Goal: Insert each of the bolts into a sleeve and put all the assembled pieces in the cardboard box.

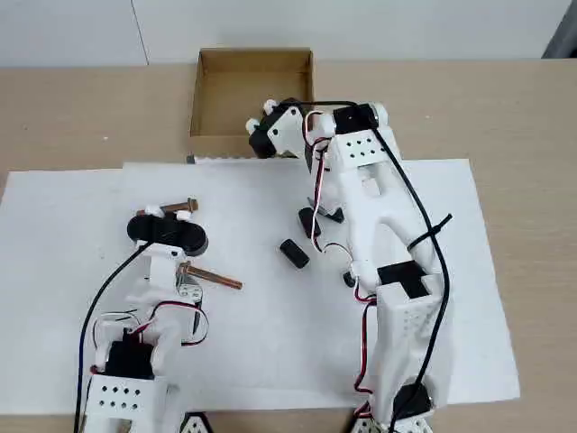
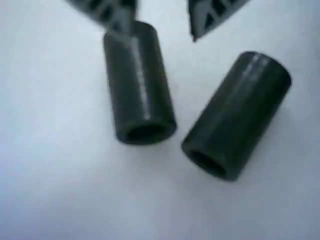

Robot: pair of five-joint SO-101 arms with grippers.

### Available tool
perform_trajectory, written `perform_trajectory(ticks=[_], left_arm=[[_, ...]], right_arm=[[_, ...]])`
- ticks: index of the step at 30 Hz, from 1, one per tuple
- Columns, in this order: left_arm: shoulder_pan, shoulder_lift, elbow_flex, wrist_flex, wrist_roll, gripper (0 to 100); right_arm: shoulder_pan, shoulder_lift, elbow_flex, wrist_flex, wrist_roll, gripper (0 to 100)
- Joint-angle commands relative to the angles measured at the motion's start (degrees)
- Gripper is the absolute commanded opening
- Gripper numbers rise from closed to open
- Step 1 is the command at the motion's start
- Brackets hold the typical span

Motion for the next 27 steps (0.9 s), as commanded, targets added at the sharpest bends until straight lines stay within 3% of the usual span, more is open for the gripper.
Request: perform_trajectory(ticks=[1,19,24,27], left_arm=[[-0.26,-0.44,-0.22,-0.7,-0.18,1],[-0.26,-0.44,-0.22,-0.7,-0.18,1],[-0.26,-0.44,-0.22,-0.7,-0.18,1],[-0.26,-0.44,-0.22,-0.7,-0.18,1]], right_arm=[[1.01,0.57,-2.46,1.01,2.99,13.7],[3.3,11.56,-2.64,-7.16,7.56,13.4],[3.21,13.41,-2.64,-6.9,7.56,0.0],[3.21,12.62,-2.64,-6.81,7.21,0.4]])
